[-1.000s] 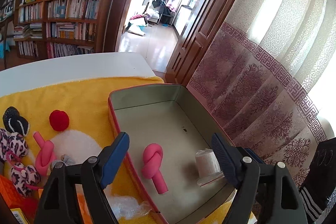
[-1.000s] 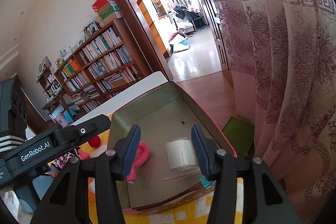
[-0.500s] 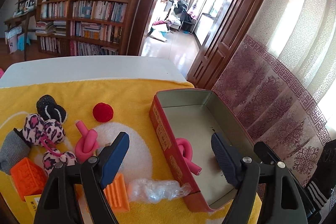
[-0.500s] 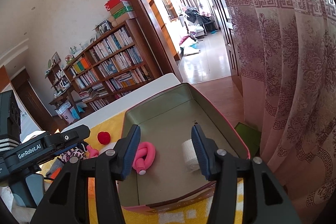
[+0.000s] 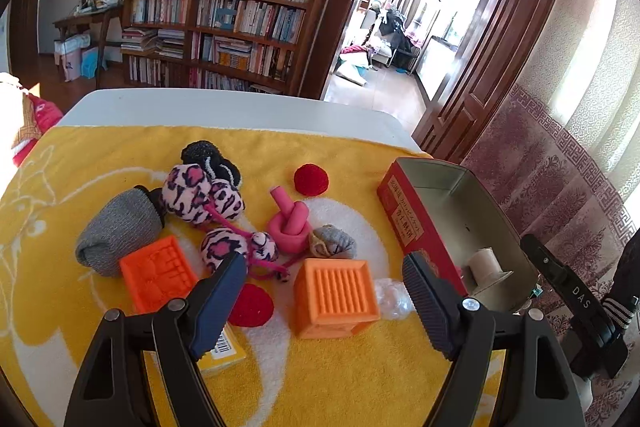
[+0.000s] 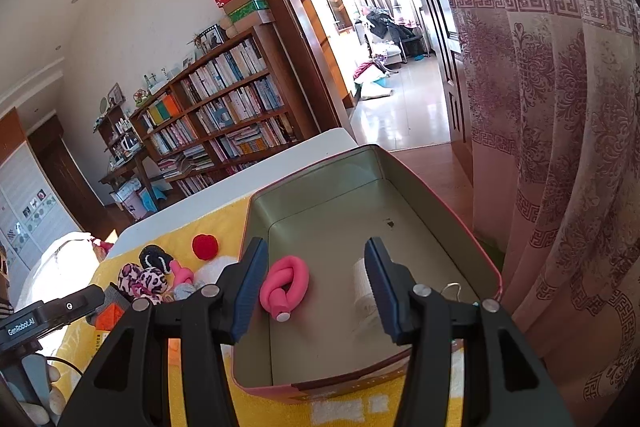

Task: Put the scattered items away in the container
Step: 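Move the left gripper to the white-green ointment box, then grasp the ointment box with the left gripper while the right moves to the ribbed orange cube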

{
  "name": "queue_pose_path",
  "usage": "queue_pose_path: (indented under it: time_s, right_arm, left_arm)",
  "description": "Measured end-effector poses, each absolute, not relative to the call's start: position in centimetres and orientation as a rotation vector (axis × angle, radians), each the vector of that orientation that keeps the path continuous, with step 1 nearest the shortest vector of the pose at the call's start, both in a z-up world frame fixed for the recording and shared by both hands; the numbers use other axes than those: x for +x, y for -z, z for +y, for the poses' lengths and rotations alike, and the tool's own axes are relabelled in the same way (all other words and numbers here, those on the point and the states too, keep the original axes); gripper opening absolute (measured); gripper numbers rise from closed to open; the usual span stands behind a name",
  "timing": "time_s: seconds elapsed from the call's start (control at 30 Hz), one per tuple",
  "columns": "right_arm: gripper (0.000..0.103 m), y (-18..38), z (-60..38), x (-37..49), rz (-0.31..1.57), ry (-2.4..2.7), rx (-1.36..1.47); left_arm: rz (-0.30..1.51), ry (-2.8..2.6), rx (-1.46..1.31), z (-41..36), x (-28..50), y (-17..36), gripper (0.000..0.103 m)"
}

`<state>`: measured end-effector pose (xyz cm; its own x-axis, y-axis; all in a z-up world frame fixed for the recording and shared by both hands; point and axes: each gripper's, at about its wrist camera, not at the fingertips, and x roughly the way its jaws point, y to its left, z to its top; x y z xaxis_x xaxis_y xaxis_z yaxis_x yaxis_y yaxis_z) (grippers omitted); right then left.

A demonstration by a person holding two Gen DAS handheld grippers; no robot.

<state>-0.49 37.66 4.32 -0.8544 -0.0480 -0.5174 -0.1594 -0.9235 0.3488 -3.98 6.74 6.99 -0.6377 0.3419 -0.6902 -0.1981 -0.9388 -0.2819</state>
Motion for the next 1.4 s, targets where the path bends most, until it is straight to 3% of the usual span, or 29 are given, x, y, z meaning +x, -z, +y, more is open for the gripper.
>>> queue_pose_path:
  time_s: [0.37, 0.53, 0.6, 0.7, 0.83, 1.2, 1.4]
  right_arm:
    - [0.055, -3.5, 35.8, -1.1, 0.461, -2.884, -0.864]
    - [0.055, -3.7, 35.0, -0.4, 0.454, -2.876, -0.866]
    - [0.06, -3.9, 34.7, 0.1, 0.474, -2.879, -0.864]
    - [0.065, -4.1, 33.9, 0.7, 0.484, -2.892, -0.86]
    - [0.067, -4.2, 32.6, 1.0, 0.489, -2.921, -0.87]
    - [0.067, -3.3, 30.1, 0.6, 0.497, -2.963, -0.936]
    - [0.067, -2.8, 29.7, 0.6, 0.499, -2.967, -0.951]
  left_arm:
    - [-0.315, -2.675, -1.24, -0.3, -1.2, -4.1, 0.082]
    - [-0.331, -2.646, -1.256, -0.8, -0.8, -3.2, 0.082]
    - [-0.339, -2.625, -1.272, -0.7, -0.8, -2.7, 0.082]
    - [-0.374, -2.607, -1.3, -1.0, -0.9, -1.8, 0.091]
    - [-0.463, -2.59, -1.315, -2.0, -1.2, -1.0, 0.091]
    - [-0.657, -2.467, -1.375, -2.6, -2.8, 0.7, 0.091]
    - [-0.656, -2.467, -1.359, -1.6, -3.6, 0.9, 0.091]
